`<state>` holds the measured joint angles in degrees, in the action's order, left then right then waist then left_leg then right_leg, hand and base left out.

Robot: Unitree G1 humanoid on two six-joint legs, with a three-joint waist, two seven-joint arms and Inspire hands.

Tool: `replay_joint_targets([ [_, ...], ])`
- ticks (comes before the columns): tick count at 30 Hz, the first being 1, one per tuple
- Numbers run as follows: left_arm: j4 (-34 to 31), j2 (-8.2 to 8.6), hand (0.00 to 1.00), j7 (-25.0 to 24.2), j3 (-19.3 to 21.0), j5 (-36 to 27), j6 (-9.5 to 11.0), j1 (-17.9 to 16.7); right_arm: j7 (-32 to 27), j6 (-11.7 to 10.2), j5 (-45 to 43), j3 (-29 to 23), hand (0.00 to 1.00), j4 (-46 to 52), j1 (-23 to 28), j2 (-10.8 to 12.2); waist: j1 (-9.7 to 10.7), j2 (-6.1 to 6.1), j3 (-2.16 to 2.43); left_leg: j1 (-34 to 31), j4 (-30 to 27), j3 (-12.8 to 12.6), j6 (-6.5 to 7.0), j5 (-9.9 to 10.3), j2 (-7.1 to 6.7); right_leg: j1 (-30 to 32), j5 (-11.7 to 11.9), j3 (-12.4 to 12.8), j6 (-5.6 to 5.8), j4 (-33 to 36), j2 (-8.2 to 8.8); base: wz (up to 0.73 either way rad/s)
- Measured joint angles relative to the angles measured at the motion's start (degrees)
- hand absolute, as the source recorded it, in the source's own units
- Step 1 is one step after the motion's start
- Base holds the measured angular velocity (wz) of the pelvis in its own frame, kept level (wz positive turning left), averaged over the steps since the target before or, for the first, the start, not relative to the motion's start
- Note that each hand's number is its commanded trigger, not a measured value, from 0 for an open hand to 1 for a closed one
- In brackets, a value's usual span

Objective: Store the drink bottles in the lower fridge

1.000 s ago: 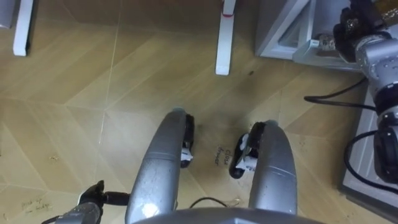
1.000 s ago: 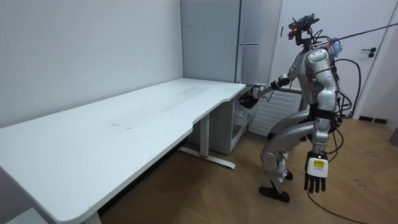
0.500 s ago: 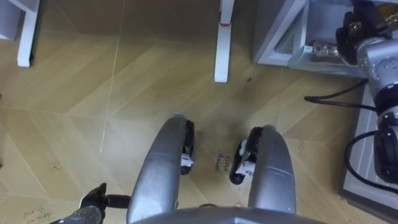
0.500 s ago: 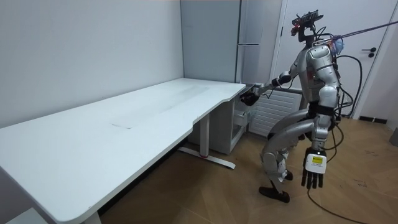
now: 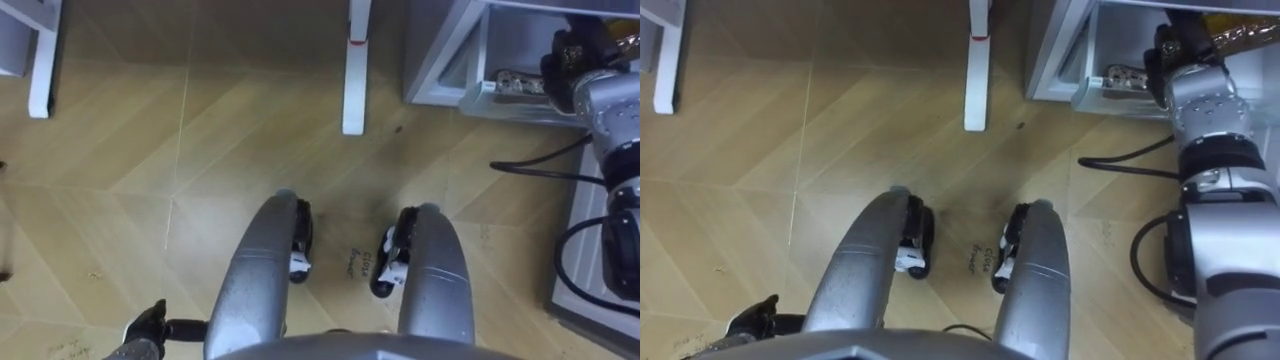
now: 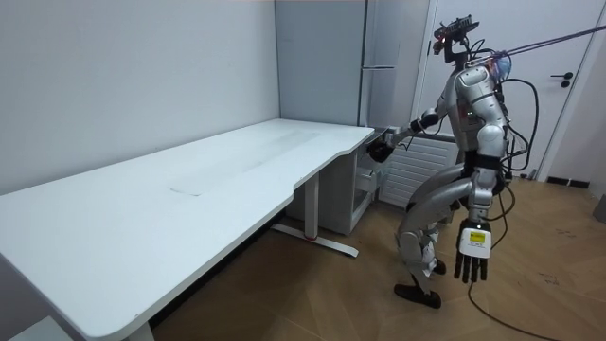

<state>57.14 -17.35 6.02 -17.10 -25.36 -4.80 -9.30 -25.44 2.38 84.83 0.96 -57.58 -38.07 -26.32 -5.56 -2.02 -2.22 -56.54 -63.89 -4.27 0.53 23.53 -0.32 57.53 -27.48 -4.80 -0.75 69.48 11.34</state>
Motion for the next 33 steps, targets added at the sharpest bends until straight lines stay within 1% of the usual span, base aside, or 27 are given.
replay_joint_targets([
  [5, 0.06, -0.05, 0.0, 0.0, -0.02, -1.23, 0.1, 0.0, 0.07, 0.0, -0.15, 0.0, 1.0, 0.0, 0.0, 0.0, 0.5, 0.0, 0.0, 0.02, 0.03, -0.02, 0.0, 0.0, 0.14, -0.04, 0.02, -0.09, -0.03, -0.16, -0.07, -0.01],
  [7, 0.05, -0.22, 0.0, -0.01, -0.1, -2.29, 0.15, 0.0, 0.07, 0.0, -0.18, 0.13, 1.0, -0.02, 0.01, 0.0, 0.45, -0.02, -0.01, 0.07, 0.19, -0.31, 0.0, 0.0, 0.69, -0.05, 0.16, -0.16, -0.15, -0.55, -0.38, -0.07],
  [9, 0.07, -0.36, 0.0, -0.01, -0.11, -3.29, 0.17, -0.01, 0.05, 0.0, -0.32, 0.14, 1.0, -0.04, 0.01, 0.0, 0.54, -0.01, -0.02, 0.12, 0.26, -0.33, 0.0, 0.0, 0.83, -0.07, 0.26, -0.18, -0.25, -0.7, -0.48, -0.03],
  [12, 0.03, -0.59, 0.0, -0.01, -0.13, -3.41, 0.32, 0.0, 0.03, 0.0, -1.87, 0.14, 1.0, -0.29, 0.02, -0.01, 0.62, -0.01, -0.06, 0.26, 0.36, -0.33, -0.01, 0.0, 0.83, -0.18, 0.26, -0.19, -0.25, -0.77, -0.48, 0.0],
  [14, 0.02, -0.83, 0.0, -0.01, -0.3, -3.93, 0.46, 0.0, 0.02, 0.0, -2.02, 0.18, 1.0, -0.49, 0.02, -0.01, 0.6, -0.01, -0.18, 0.6, 0.48, -0.33, -0.04, 0.02, 0.82, -0.52, 0.24, -0.21, -0.22, -0.87, -0.48, 0.0],
  [15, 0.03, -1.19, 0.0, 0.0, -1.15, -4.17, 0.66, 0.0, 0.02, 0.0, -2.13, 0.21, 1.0, -0.52, 0.02, -0.01, 0.58, 0.0, -0.21, 0.78, 0.57, -0.33, -0.05, 0.03, 0.78, -0.73, 0.19, -0.21, -0.16, -0.92, -0.46, 0.0],
  [17, 0.14, -1.38, 0.0, 0.03, -1.28, -4.37, 0.98, -0.01, 0.0, 0.0, -2.28, 0.2, 1.0, -0.53, 0.02, -0.01, 0.56, -0.01, -0.22, 0.95, 0.61, -0.33, -0.1, 0.07, 0.77, -0.93, 0.11, -0.21, -0.12, -0.96, -0.47, 0.0],
  [18, 0.14, -1.41, 0.0, 0.07, -1.29, -4.37, 1.15, -0.02, -0.02, 0.0, -2.35, 0.2, 0.08, -0.53, 0.02, -0.01, 0.56, -0.02, -0.24, 0.99, 0.61, -0.33, -0.11, 0.09, 0.77, -0.97, 0.09, -0.21, -0.13, -0.96, -0.47, 0.0],
  [19, 0.14, -1.41, 0.0, 0.08, -1.3, -4.38, 1.18, -0.02, -0.04, 0.0, -2.42, 0.2, 0.0, -0.53, 0.02, -0.01, 0.55, -0.02, -0.24, 1.0, 0.61, -0.33, -0.12, 0.1, 0.77, -0.98, 0.09, -0.21, -0.13, -0.96, -0.47, 0.0],
  [23, 0.12, -1.41, 0.0, 0.11, -1.45, -4.42, 1.41, -0.02, -0.11, 0.0, -2.43, 0.22, 0.0, -0.54, 0.04, -0.01, 0.55, -0.02, -0.33, 1.04, 0.61, -0.33, -0.15, 0.13, 0.78, -1.02, 0.08, -0.21, -0.13, -0.96, -0.49, 0.0],
  [25, 0.12, -1.43, 0.0, 0.27, -2.22, -4.49, 1.49, -0.02, -0.13, 0.0, -2.42, 0.26, 0.0, -0.55, 0.05, -0.01, 0.56, -0.02, -0.45, 1.04, 0.61, -0.34, -0.15, 0.16, 0.86, -1.01, 0.07, -0.2, -0.13, -0.97, -0.54, 0.0],
  [33, -2.2, -1.6, 0.0, 0.81, -2.35, -4.44, 1.3, -0.22, 0.15, 0.0, -2.36, 1.22, 0.0, -0.49, 0.52, -0.01, 0.63, -0.06, -0.46, 1.08, 0.72, -0.41, -0.17, 0.18, 0.8, -1.01, 0.01, -0.08, -0.13, -0.98, -0.55, 0.0],
])
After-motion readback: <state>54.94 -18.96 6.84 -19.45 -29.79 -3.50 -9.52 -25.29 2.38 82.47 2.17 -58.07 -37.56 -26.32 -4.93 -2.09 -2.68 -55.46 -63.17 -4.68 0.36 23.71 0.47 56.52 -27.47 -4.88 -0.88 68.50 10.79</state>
